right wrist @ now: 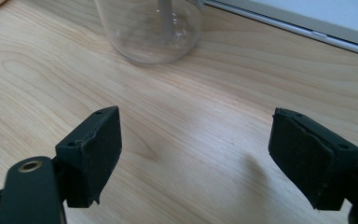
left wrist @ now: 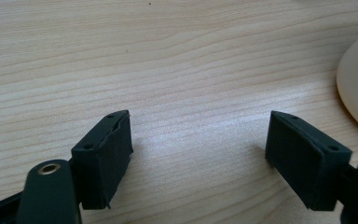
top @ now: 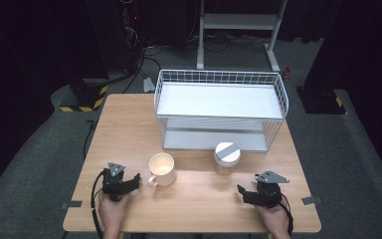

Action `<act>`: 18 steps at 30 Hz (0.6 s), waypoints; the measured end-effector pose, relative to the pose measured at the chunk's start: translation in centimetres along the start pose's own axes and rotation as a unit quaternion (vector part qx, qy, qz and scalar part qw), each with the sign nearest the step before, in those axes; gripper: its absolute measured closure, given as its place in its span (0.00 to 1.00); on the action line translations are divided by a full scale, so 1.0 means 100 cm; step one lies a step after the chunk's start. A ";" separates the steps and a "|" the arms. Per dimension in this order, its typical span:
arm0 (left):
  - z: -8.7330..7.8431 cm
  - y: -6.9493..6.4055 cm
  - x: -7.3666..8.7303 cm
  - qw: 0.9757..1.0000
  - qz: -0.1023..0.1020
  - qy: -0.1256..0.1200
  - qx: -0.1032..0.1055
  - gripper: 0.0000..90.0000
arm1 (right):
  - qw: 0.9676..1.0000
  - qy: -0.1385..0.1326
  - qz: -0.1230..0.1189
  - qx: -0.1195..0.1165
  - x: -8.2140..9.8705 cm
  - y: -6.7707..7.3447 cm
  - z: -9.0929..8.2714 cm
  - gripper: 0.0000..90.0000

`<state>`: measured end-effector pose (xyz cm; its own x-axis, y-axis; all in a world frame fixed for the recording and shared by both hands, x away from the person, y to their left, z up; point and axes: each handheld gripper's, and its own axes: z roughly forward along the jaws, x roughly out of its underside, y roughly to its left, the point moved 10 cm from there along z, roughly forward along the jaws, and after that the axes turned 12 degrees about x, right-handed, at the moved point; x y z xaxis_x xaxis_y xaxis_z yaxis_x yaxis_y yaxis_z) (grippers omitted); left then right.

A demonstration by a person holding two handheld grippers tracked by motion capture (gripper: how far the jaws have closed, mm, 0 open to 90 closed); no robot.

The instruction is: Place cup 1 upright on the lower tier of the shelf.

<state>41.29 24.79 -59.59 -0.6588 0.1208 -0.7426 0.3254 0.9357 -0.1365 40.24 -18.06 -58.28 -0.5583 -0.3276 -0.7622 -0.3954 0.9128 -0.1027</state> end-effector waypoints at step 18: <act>0.000 0.001 0.000 1.000 -0.001 -0.002 0.001 0.27 | 1.000 -0.010 -0.015 -0.022 -0.022 0.021 0.009 0.15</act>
<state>41.31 24.88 -59.55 -0.6574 0.1175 -0.7443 0.3255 0.9351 -0.1399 41.32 -15.22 -57.39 -0.5315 -0.3488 -0.7719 -0.4431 0.8911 -0.0976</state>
